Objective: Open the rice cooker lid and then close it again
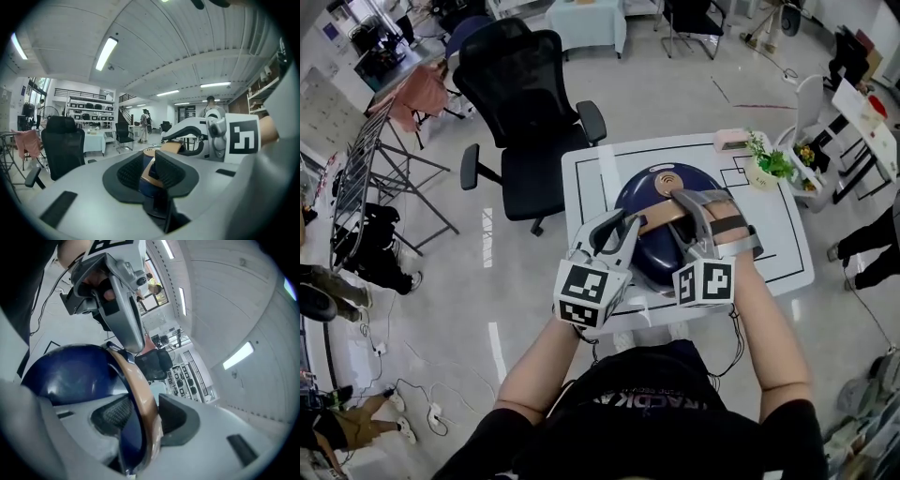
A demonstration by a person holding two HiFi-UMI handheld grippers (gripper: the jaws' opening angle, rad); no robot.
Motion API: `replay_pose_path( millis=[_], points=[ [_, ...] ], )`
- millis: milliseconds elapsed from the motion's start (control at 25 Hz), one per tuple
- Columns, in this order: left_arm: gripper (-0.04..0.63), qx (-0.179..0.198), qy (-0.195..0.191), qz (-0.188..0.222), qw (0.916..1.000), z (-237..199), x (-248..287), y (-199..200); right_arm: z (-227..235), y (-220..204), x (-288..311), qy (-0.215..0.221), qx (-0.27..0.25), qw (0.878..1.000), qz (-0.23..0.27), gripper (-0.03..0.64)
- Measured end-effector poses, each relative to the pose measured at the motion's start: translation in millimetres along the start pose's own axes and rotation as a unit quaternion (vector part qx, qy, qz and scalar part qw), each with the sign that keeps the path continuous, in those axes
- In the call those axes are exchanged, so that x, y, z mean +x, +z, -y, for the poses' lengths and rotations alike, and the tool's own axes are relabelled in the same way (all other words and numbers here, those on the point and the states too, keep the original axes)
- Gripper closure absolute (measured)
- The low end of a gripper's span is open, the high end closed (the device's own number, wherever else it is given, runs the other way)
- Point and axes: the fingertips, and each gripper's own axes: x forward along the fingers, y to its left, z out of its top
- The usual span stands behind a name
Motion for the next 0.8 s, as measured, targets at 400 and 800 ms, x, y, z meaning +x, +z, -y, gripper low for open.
replay_pose_path(
  millis=[400,800],
  points=[
    [0.489,0.011,-0.035,0.044,0.9983,24,-22,29,11,-25,-80,-0.042,0.242,0.968,0.042,0.465],
    [0.519,0.011,-0.014,0.054,0.9984,90,-34,35,71,-56,-170,-0.055,0.583,0.770,0.254,0.615]
  ],
)
